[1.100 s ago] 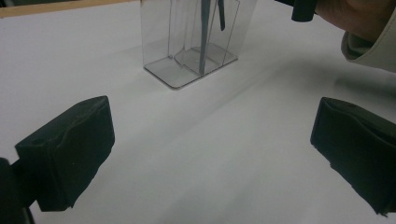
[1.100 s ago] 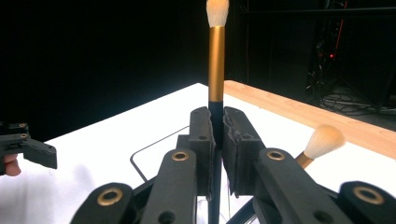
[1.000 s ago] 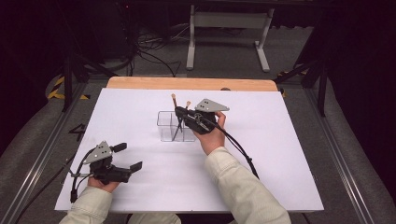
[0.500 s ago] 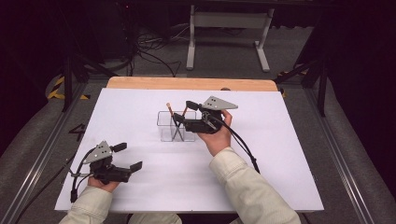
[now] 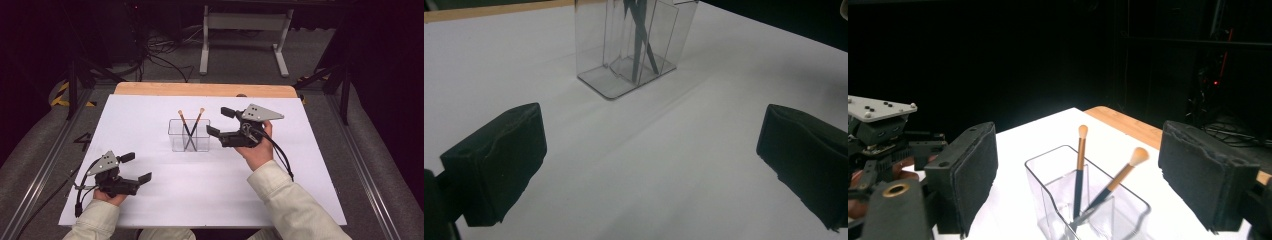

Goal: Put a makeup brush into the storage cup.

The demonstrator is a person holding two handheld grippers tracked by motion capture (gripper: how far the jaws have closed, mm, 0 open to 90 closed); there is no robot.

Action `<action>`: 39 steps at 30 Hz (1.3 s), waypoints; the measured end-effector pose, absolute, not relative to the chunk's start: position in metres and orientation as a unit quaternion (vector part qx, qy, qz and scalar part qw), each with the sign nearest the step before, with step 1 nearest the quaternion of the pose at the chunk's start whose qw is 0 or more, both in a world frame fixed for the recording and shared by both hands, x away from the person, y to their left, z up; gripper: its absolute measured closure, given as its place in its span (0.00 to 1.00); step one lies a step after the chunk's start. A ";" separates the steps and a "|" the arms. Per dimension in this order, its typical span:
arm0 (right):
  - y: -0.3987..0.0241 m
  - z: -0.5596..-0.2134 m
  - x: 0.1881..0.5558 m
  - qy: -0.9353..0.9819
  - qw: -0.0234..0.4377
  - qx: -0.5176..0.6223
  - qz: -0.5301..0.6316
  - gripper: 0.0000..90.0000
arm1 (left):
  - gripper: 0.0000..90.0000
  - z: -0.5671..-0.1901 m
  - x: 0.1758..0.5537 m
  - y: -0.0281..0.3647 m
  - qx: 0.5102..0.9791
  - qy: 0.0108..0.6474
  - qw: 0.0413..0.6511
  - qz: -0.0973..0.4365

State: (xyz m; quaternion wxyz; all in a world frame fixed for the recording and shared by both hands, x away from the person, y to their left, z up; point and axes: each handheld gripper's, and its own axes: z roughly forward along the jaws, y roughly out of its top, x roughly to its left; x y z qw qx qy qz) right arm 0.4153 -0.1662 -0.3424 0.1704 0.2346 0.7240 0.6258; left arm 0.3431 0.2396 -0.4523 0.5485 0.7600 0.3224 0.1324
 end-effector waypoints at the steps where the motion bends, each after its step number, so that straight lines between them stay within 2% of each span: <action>1: -0.170 -0.341 0.413 0.724 0.172 0.235 0.625 0.18 | 0.00 -0.452 0.343 0.240 0.760 0.322 0.549 0.132; 23: -0.242 -0.339 0.385 0.733 0.201 0.236 0.605 0.12 | 0.00 -0.446 0.340 0.240 0.752 0.314 0.564 0.130; 39: -0.275 -0.349 0.373 0.735 0.212 0.243 0.596 0.09 | 0.00 -0.441 0.336 0.241 0.746 0.298 0.584 0.116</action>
